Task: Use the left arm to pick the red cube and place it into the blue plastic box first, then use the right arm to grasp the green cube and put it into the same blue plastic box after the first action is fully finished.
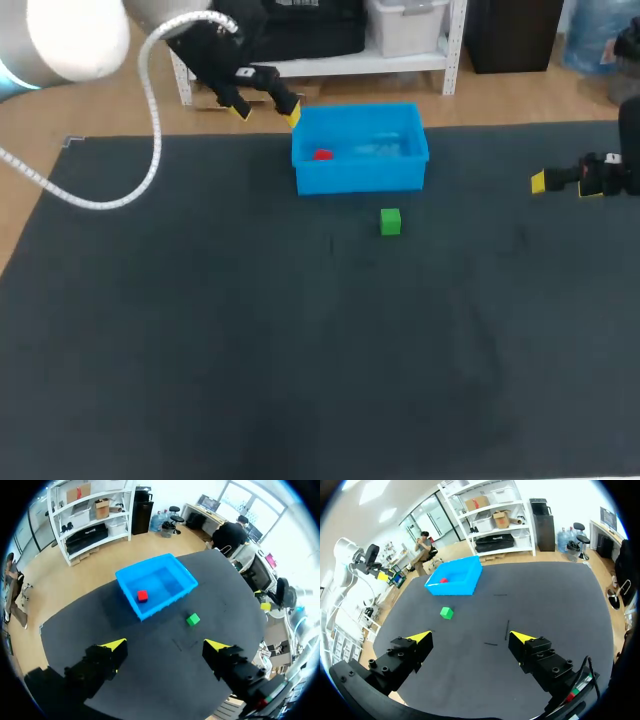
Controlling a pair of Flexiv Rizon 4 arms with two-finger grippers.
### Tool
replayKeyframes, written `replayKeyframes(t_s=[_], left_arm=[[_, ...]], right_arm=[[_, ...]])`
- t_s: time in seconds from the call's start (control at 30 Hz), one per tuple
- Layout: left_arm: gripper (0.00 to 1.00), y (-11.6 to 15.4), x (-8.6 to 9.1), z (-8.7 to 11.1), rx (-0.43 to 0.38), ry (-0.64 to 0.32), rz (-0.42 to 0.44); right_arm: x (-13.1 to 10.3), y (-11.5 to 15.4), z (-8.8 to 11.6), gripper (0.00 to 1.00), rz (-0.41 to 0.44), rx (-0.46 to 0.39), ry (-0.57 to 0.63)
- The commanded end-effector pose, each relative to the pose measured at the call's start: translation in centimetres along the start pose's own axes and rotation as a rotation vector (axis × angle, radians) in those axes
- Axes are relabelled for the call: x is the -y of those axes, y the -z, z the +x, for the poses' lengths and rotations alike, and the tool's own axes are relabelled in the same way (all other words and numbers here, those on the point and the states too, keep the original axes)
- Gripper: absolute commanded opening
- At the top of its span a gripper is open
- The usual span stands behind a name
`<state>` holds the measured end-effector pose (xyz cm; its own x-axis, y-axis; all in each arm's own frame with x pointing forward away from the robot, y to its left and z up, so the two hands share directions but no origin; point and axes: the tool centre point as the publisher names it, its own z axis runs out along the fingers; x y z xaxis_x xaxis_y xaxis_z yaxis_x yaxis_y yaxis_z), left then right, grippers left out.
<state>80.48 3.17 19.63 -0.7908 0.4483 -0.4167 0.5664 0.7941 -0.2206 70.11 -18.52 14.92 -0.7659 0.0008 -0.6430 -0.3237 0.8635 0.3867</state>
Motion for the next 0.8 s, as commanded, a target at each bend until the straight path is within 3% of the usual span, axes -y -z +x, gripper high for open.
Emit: replayKeyframes(t_s=[0.03,0.8], left_arm=[[1.0,0.6,0.1,1.7,0.25,-0.007,0.009],[1.0,1.3,0.4,6.0,0.216,-0.014,0.056]], right_arm=[[0.0,0.0,0.0,1.0,0.002,0.0,0.0],[0.0,0.0,0.0,1.0,0.002,0.0,0.0]])
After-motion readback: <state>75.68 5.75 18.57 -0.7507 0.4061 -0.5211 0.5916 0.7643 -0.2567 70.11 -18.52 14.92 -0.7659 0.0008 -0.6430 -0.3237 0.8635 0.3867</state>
